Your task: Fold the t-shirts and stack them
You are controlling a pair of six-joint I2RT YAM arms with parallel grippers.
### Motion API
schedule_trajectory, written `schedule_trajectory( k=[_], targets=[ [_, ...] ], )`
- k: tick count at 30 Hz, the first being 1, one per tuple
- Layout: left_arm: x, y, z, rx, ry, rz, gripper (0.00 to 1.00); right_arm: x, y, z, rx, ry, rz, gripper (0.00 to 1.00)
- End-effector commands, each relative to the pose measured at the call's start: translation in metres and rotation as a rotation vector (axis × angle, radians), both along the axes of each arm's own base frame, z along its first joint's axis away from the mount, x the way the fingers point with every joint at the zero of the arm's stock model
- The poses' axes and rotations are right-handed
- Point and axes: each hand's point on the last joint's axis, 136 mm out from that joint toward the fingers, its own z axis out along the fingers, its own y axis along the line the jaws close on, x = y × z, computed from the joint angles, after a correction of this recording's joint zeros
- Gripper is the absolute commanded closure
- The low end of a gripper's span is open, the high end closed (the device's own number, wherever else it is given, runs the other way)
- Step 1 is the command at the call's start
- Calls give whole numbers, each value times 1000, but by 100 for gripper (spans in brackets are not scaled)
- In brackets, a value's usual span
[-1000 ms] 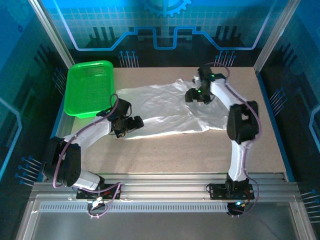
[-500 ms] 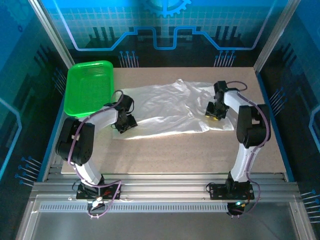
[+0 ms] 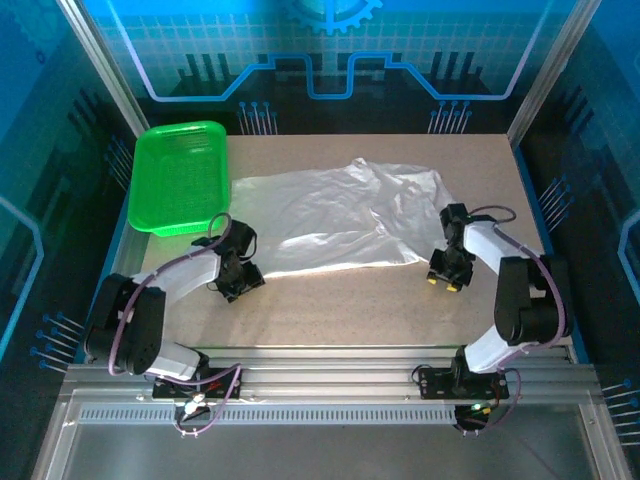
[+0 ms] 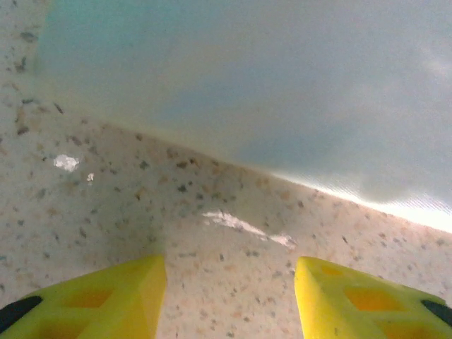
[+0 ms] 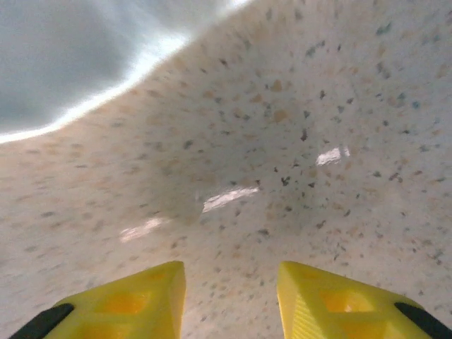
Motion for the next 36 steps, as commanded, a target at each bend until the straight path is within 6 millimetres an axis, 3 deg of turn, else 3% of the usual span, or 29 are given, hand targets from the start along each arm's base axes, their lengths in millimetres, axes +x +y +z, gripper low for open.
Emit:
schedule_trajectory(
  k=[1, 3, 5, 10, 13, 19, 23, 26, 29, 36],
  targets=[
    [24, -12, 45, -59, -116, 13, 43, 43, 7, 54, 29, -189, 9, 51],
    [44, -18, 58, -74, -157, 6, 36, 70, 11, 61, 62, -236, 27, 41],
    [63, -22, 56, -71, -144, -3, 28, 97, 12, 53, 69, -221, 43, 37],
    [110, -18, 30, -36, -139, -7, 24, 155, 15, 15, 68, -175, 78, 34],
    [125, -13, 11, 8, -103, -26, 26, 163, 8, -5, 8, -97, 75, 35],
    [98, -4, -17, 68, 19, -42, 37, 133, 2, -31, -77, 37, 83, 44],
    [62, -3, -34, 67, 101, -54, 55, 106, 5, -33, -95, 91, 106, 71],
    [37, -4, -43, 60, 144, -56, 69, 84, 5, -34, -95, 127, 113, 83],
    [11, -1, -46, 58, 178, -49, 80, 57, 4, -32, -94, 148, 108, 86],
    [-44, -2, -46, 33, 227, -16, 82, -3, 7, -34, -80, 196, 84, 82]
  ],
)
